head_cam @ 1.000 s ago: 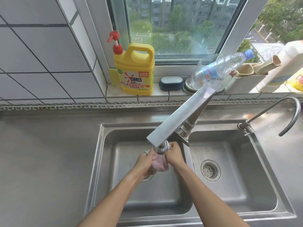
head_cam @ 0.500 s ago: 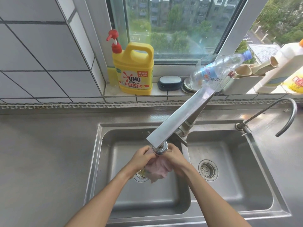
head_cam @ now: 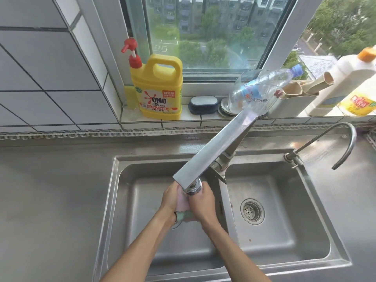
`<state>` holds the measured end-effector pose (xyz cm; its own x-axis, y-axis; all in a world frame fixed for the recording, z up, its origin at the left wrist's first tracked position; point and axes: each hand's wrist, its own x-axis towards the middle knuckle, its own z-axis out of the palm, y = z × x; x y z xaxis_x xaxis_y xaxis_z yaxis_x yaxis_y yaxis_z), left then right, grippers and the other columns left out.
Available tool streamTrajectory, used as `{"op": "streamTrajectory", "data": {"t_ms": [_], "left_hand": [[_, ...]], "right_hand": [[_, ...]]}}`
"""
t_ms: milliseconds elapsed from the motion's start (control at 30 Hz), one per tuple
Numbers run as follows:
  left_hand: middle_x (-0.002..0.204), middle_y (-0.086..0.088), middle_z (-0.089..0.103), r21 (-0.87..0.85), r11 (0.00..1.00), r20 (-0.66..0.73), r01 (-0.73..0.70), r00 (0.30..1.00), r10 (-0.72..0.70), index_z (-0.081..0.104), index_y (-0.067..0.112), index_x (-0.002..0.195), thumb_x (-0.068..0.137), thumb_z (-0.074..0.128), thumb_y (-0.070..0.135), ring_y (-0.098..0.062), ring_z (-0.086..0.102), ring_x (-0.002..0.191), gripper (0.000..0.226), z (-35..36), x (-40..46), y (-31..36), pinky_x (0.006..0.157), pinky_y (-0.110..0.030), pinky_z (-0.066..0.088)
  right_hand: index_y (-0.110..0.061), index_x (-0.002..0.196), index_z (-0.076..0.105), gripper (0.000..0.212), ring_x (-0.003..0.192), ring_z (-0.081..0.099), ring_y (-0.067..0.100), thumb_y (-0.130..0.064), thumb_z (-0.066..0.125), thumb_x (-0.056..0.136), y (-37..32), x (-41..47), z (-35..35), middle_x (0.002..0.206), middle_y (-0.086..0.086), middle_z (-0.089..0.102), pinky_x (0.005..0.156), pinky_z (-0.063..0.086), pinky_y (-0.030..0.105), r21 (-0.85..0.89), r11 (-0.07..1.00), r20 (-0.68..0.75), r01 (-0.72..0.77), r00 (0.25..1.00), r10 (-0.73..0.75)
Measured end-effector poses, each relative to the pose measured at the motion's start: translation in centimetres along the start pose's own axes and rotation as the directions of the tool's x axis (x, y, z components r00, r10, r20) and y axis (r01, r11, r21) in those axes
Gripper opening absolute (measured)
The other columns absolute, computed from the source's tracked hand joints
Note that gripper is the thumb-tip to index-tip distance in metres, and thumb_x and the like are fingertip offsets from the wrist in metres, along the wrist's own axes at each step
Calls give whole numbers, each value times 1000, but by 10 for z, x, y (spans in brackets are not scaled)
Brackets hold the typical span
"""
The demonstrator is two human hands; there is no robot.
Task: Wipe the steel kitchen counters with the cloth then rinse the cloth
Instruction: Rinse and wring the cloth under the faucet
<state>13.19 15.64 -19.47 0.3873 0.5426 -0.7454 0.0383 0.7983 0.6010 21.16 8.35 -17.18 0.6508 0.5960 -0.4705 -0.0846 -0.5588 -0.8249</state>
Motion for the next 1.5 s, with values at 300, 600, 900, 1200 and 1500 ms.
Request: {"op": "streamTrajectory", "data": {"t_ms": [300, 600, 900, 1200, 1500], "left_hand": [[67, -7, 65, 24, 979, -153, 203, 968, -197, 62, 18, 64, 87, 65, 24, -26, 63, 68, 24, 16, -2, -11, 61, -30, 48], [42, 7, 37, 113, 981, -237, 161, 963, -131, 37, 24, 43, 90, 59, 12, -12, 35, 39, 54, 3, 9, -1, 46, -20, 27], [50, 0, 44, 104, 986, -209, 133, 972, -109, 43, 22, 58, 94, 56, 12, -16, 41, 46, 40, 15, 0, 5, 50, -21, 31], [55, -8, 51, 180, 978, -155, 108, 985, -80, 48, 22, 54, 92, 55, 14, -20, 50, 52, 39, 26, -10, 2, 58, -26, 38], [65, -10, 56, 152, 981, -160, 121, 982, -97, 54, 19, 60, 93, 59, 14, -23, 56, 65, 33, 22, -5, -6, 66, -33, 46]], "right_hand": [[-13, 85, 63, 18, 88, 70, 38, -31, 59, 88, -11, 11, 9, 87, 7, 73, 73, 55, 40, -409, 913, 16, 13, 1000, -7], [-6, 74, 63, 40, 80, 68, 42, -40, 48, 87, -4, -12, 22, 80, 15, 74, 69, 56, 40, -378, 925, 110, 22, 994, 21], [-17, 63, 53, 26, 77, 69, 36, -40, 46, 73, -19, -4, 10, 76, 6, 73, 66, 54, 38, -335, 942, 89, 18, 996, 12], [-21, 61, 52, 21, 80, 71, 36, -38, 51, 74, -30, 10, -7, 81, 8, 75, 65, 50, 34, -396, 917, 98, 50, 995, -12], [-17, 87, 62, 20, 92, 68, 38, -36, 54, 89, -25, 14, -6, 96, 8, 74, 73, 51, 38, -410, 911, 82, 50, 996, -18]]}}
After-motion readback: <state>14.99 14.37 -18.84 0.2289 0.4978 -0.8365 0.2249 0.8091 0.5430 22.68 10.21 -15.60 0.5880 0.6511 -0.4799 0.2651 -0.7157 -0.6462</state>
